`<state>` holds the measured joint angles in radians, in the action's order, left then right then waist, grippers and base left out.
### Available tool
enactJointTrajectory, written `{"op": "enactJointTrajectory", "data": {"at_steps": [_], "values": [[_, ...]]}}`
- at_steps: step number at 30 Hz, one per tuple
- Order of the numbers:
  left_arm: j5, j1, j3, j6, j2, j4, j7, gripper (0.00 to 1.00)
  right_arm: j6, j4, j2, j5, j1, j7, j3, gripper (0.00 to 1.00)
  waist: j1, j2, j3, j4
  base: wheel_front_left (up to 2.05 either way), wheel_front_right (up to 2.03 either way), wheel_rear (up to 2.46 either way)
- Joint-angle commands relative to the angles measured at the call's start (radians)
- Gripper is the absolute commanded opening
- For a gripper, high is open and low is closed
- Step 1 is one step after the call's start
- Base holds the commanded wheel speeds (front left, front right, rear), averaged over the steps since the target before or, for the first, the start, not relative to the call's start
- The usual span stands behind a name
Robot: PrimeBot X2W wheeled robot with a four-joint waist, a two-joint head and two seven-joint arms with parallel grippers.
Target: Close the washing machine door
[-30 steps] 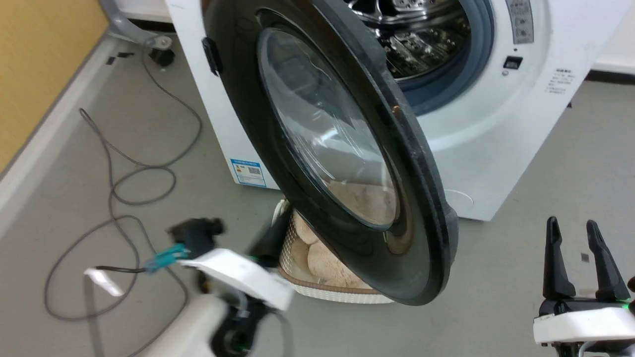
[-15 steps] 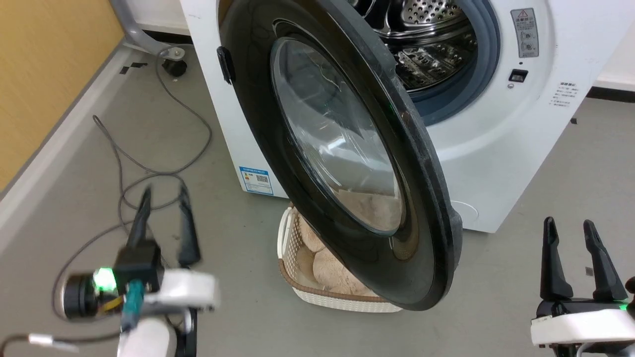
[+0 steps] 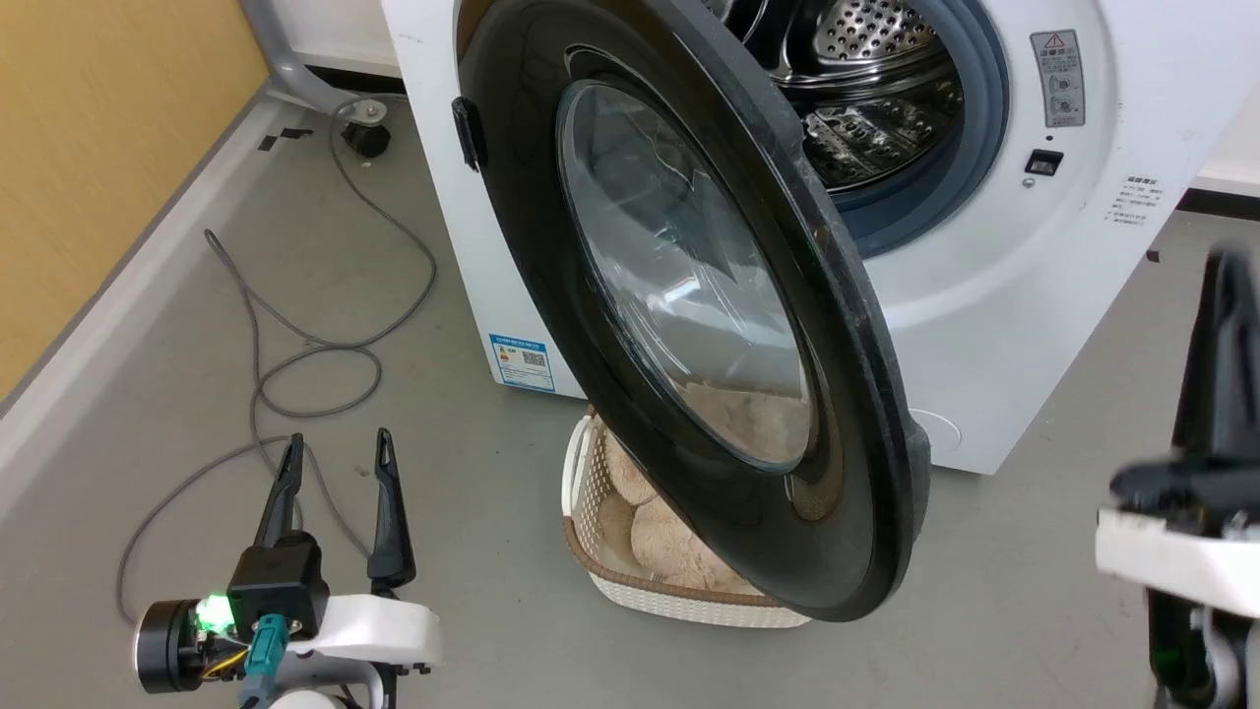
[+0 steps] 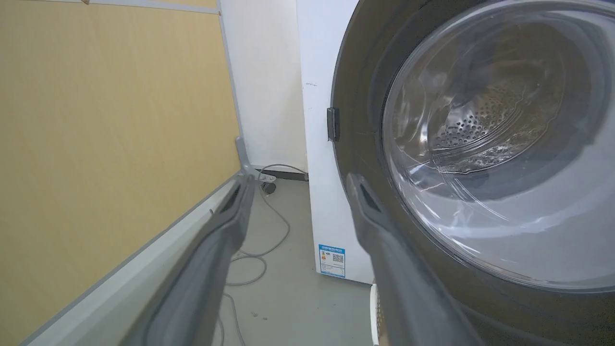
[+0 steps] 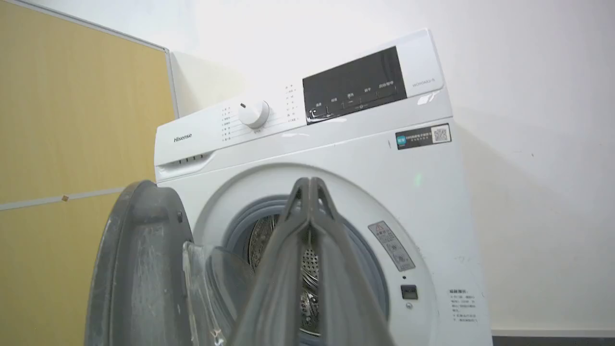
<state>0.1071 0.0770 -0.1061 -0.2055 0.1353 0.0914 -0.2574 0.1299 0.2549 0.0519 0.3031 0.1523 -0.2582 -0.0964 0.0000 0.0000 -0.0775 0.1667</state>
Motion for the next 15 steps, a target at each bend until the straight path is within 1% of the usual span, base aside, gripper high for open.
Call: {"op": "enactJointTrajectory", "data": {"at_steps": [1,6,10,13,15], "values": [[-0.007,-0.015,0.005,0.005,-0.002,-0.004,-0.004,1.00,0.001,0.016,-0.002,0.011,0.020,-0.004,0.010,0.00,0.0000,0.0000,0.000,0.000,0.00,0.00,0.00],[-0.023,-0.017,0.026,0.016,-0.018,-0.011,-0.004,1.00,0.001,0.172,-0.002,0.164,0.099,-0.004,0.099,0.00,0.0000,0.0000,0.003,0.004,0.00,0.00,0.00],[-0.039,-0.024,0.037,0.022,-0.025,-0.019,-0.004,1.00,0.001,0.252,0.007,0.234,0.128,-0.004,0.215,0.00,0.0000,0.0000,0.007,0.007,0.00,0.00,0.00],[-0.045,-0.029,0.048,0.026,-0.029,-0.023,-0.004,1.00,0.001,0.281,0.040,0.281,0.131,-0.004,0.312,0.00,0.0000,0.0000,0.009,0.006,0.00,0.00,0.00],[-0.050,-0.034,0.054,0.026,-0.032,-0.026,-0.004,1.00,0.001,0.288,0.074,0.290,0.126,-0.004,0.380,0.00,0.0000,0.0000,0.011,0.004,0.00,0.00,0.00]]}}
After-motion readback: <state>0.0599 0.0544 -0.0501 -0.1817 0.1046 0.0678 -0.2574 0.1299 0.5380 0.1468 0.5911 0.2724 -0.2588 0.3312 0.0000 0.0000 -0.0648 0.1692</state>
